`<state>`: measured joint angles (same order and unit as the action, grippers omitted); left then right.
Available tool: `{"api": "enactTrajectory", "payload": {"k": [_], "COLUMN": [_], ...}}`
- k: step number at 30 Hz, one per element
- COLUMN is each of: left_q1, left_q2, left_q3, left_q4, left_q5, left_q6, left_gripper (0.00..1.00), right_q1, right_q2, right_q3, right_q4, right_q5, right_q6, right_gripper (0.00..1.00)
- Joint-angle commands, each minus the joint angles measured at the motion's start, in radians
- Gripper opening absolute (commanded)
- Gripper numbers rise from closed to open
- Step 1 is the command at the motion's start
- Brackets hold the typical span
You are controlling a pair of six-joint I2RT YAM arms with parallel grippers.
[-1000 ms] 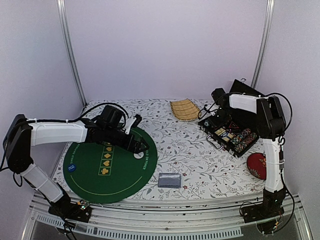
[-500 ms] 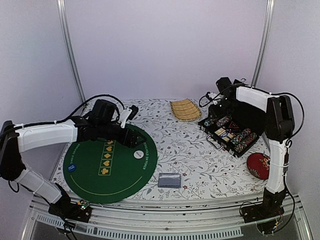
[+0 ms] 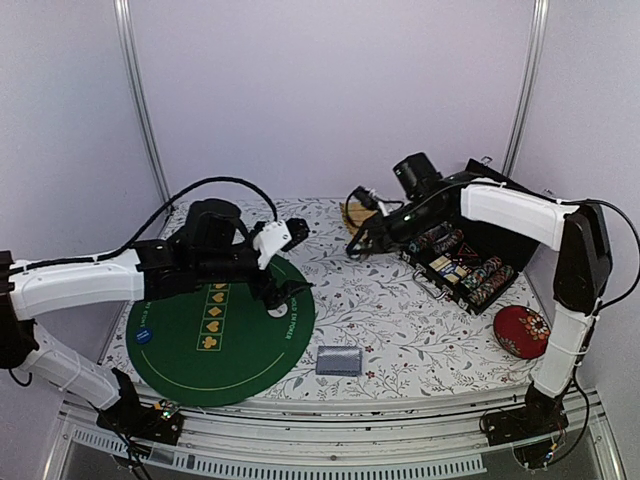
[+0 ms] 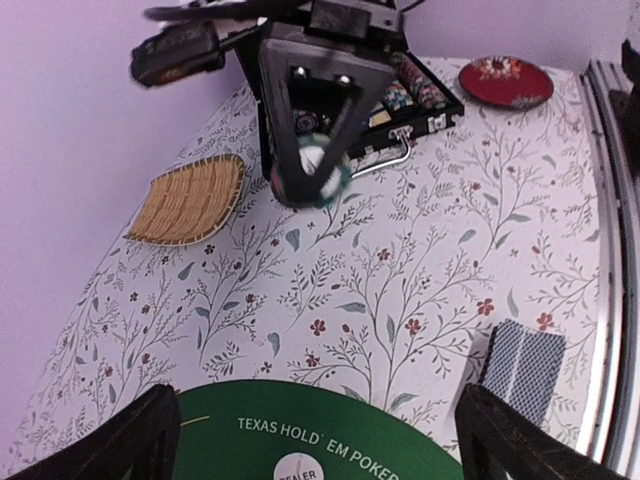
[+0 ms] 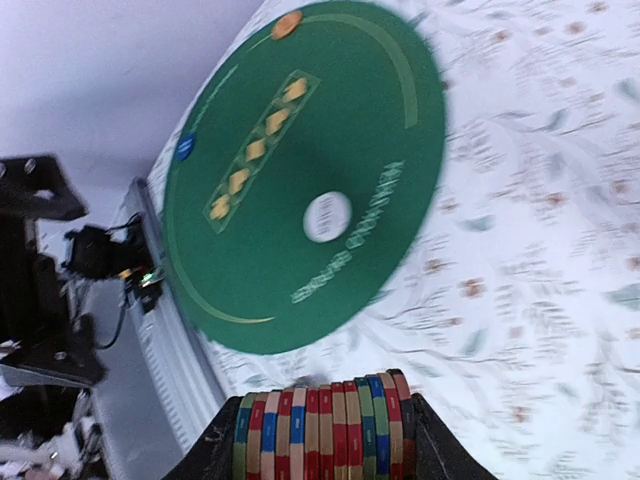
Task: Distribute texas hold em gaming equipment
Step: Pick up the pile of poker chips from the chip case, then pass from the right arm to the left
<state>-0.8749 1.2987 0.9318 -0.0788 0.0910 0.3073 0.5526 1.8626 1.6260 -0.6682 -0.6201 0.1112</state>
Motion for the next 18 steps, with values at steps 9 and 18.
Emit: {"api": "enactTrajectory", "payload": {"k": [9, 18], "left_q1": [-0.108, -0.107], "left_q2": [0.195, 0.275], "left_q3": [0.061, 0.12], "left_q4": [-0.005, 0.009], "left_q5": [-0.045, -0.143], "left_q6": [0.101, 0.02], "left_gripper": [0.88, 0.63], "right_q1": [0.192, 0.197], "right_q2": [0.047, 0.06], "right_q3": [-0.183, -0.191], "right_q4": [0.388, 0.464], "right_q5": [-0.371, -0.358], "right_q6": [0.357, 0.41], "right_gripper": [0.02, 0.02]}}
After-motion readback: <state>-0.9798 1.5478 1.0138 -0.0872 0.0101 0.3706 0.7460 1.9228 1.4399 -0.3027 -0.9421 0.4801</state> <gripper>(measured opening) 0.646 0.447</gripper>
